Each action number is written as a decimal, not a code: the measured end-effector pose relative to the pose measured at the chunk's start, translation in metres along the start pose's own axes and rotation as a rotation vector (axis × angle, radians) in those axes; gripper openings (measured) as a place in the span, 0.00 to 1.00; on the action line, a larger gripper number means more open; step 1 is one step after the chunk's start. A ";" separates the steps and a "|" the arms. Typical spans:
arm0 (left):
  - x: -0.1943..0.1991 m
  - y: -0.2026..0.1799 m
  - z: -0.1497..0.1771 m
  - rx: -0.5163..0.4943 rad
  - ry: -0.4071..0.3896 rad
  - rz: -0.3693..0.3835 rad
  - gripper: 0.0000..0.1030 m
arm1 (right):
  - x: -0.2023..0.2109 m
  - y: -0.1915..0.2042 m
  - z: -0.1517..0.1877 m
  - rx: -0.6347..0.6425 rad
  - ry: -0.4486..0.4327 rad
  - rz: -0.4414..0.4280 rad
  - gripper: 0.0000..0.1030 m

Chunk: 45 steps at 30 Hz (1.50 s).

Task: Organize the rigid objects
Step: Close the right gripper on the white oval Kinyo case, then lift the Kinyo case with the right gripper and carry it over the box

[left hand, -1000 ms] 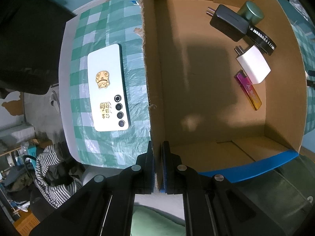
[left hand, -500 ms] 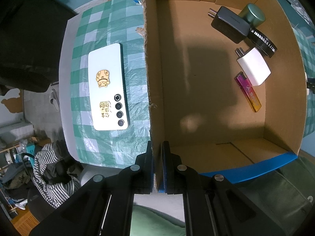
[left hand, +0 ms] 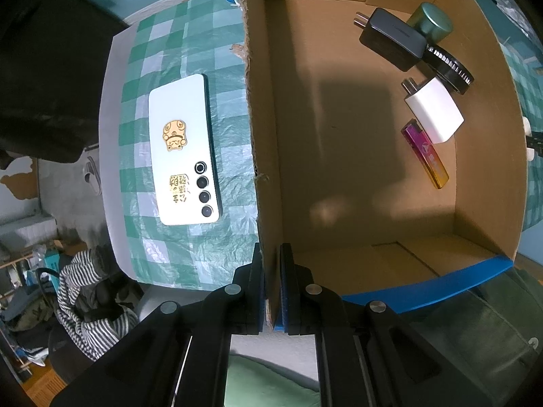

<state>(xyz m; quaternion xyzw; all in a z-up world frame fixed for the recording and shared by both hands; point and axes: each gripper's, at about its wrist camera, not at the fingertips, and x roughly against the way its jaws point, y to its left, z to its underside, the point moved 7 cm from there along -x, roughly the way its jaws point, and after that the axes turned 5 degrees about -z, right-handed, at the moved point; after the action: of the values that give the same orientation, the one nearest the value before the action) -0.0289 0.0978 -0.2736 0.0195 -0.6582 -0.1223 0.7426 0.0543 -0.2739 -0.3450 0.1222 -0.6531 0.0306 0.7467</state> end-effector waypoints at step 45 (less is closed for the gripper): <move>0.001 0.003 -0.002 -0.030 -0.024 0.021 0.07 | 0.126 0.195 -0.092 0.332 -0.149 -0.027 0.35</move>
<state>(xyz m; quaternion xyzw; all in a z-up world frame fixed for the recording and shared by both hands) -0.0267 0.1005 -0.2719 0.0003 -0.6653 -0.1245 0.7361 0.1214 -0.0789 -0.2037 0.2547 -0.6907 0.1189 0.6663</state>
